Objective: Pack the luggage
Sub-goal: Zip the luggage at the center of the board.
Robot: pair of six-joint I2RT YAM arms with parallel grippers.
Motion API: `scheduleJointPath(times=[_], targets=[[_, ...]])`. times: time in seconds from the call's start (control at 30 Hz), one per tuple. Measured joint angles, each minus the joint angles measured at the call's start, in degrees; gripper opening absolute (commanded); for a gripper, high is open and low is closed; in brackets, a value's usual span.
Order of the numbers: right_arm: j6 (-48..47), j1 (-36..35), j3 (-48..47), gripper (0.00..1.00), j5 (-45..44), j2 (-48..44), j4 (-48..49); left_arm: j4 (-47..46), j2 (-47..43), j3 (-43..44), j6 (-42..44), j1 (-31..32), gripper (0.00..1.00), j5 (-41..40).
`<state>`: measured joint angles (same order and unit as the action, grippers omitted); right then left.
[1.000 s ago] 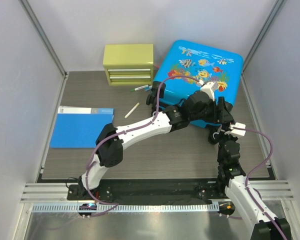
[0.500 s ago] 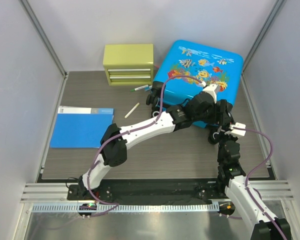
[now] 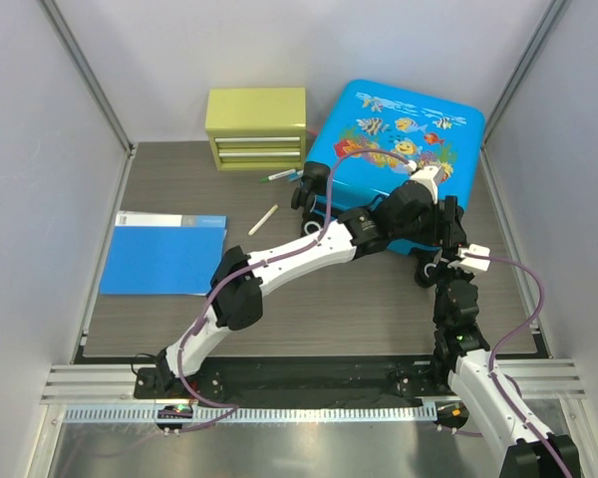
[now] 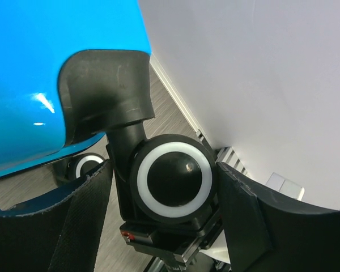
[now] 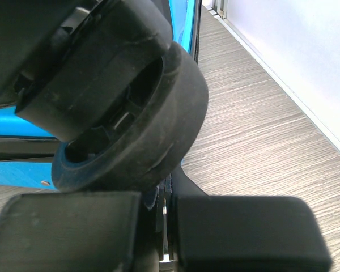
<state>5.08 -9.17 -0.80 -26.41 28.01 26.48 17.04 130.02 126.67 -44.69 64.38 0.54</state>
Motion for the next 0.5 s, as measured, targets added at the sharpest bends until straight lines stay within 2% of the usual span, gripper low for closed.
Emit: scheduleJointPath(times=[0.03, 0.07, 0.13, 0.17, 0.3, 0.5], targets=[[0.0, 0.0, 0.0, 0.01, 0.0, 0.0, 0.0, 0.0, 0.4, 0.5, -0.1, 0.0, 0.63, 0.3], [0.0, 0.0, 0.0, 0.01, 0.0, 0.0, 0.0, -0.1, 0.8, 0.8, -0.4, 0.0, 0.41, 0.7], [0.0, 0.0, 0.0, 0.01, -0.2, 0.2, 0.0, -0.8, 1.1, 0.9, -1.2, 0.0, 0.21, 1.5], [0.0, 0.0, 0.0, 0.01, -0.5, 0.2, 0.2, -1.7, 0.8, 1.0, -1.9, -0.2, 0.02, 1.8], [0.0, 0.0, 0.0, 0.01, -1.8, 0.3, 0.5, -4.7, 0.7, -0.2, -3.5, -0.4, 0.00, 3.8], [-0.2, 0.0, 0.0, 0.01, -2.8, 0.3, 1.0, -12.9, -1.7, -8.2, -6.6, -1.6, 0.00, 5.8]])
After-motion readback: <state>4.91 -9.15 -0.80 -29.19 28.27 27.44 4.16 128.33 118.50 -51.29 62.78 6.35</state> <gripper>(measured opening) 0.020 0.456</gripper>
